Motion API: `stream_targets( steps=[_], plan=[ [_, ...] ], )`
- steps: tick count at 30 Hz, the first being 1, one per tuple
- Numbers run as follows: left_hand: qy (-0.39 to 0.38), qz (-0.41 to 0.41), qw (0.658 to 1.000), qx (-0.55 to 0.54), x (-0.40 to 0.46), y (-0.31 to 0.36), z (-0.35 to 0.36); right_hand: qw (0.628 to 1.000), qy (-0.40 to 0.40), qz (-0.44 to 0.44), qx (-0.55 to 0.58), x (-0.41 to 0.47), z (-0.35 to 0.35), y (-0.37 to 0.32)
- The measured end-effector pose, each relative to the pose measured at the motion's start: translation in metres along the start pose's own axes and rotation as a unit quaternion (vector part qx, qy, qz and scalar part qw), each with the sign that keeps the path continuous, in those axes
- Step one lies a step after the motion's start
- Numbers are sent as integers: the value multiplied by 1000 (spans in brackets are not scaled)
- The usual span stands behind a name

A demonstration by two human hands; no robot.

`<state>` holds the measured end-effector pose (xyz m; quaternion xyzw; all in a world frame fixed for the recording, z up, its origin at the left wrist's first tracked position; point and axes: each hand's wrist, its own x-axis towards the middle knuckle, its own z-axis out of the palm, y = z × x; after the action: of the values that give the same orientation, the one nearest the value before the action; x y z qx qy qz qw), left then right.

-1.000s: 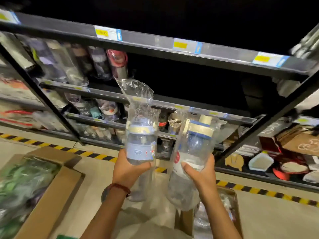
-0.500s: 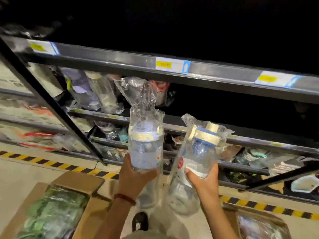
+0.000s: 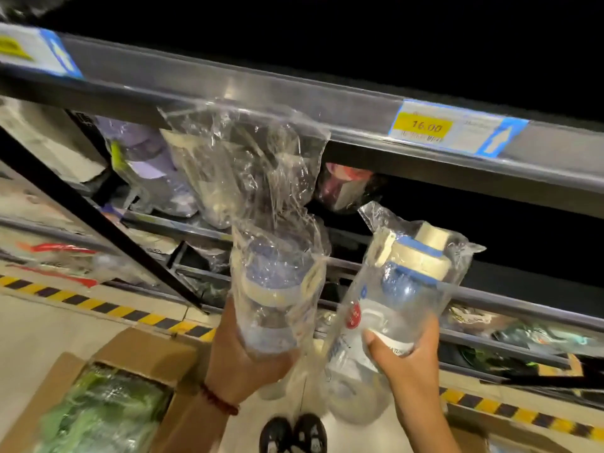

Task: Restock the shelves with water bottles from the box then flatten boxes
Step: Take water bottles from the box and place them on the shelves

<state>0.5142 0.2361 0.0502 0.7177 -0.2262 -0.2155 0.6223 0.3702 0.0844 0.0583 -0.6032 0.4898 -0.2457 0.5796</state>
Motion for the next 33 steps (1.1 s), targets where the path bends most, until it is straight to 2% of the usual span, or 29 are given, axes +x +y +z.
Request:
stream_targets(
  steps=[10, 13, 21, 25, 33],
  plan=[
    [-3, 63, 998, 12, 75, -25, 14, 998, -12, -53, 27, 59, 25, -8],
    [0, 81, 997, 0, 93, -25, 18, 996, -16, -58, 68, 77, 25, -7],
    [22, 89, 991, -97, 126, -16, 29, 979, 11, -105, 172, 114, 22, -20],
    [12, 81, 991, -104, 137, -11, 38, 971, 35, -115, 209, 126, 20, -29],
    [62, 80, 988, -116, 169, 9, 54, 952, 65, -121, 272, 146, 27, -43]
  ],
)
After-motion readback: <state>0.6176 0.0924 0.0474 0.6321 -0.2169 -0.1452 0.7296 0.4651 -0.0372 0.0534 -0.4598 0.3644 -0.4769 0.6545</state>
